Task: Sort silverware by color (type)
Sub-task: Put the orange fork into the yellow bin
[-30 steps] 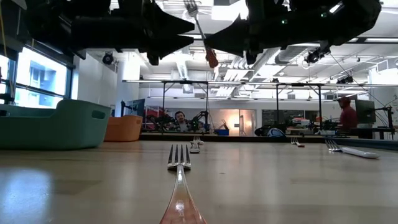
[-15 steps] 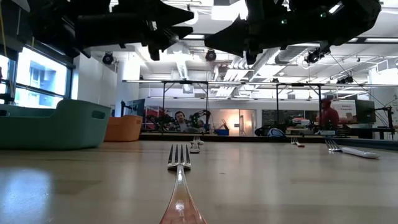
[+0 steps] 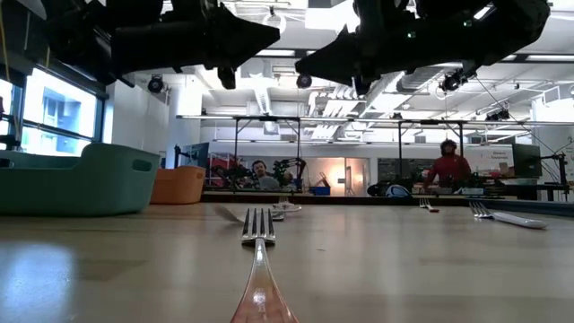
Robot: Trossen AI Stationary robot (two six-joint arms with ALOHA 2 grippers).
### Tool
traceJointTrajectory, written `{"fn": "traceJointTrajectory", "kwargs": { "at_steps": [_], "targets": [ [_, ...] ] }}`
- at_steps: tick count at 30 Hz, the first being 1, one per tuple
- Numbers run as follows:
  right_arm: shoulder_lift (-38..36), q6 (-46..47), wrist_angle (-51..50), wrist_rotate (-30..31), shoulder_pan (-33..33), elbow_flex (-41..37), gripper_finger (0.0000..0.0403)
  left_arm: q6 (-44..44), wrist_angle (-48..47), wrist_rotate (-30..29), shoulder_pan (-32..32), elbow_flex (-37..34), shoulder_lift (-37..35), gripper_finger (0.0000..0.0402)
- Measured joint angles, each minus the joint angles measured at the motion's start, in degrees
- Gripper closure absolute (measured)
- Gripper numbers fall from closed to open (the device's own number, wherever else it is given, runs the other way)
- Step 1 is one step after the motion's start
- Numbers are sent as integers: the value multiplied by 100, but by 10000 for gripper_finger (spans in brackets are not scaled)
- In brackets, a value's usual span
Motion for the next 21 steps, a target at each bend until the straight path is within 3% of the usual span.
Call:
{"fn": "traceJointTrajectory", "kwargs": {
  "at_steps": [8, 13, 21],
  "targets": [
    [2, 102, -530, -20, -10, 2, 402, 3, -798, 716, -195, -7, -2, 400],
    [2, -4, -1010, 19, -129, 2, 402, -511, -1575, 704, -536, 42, -2, 381],
    [4, -20, -1795, 58, -376, 2, 402, -1010, -5260, -602, -1536, 1289, 72, 321]
  ]
}}
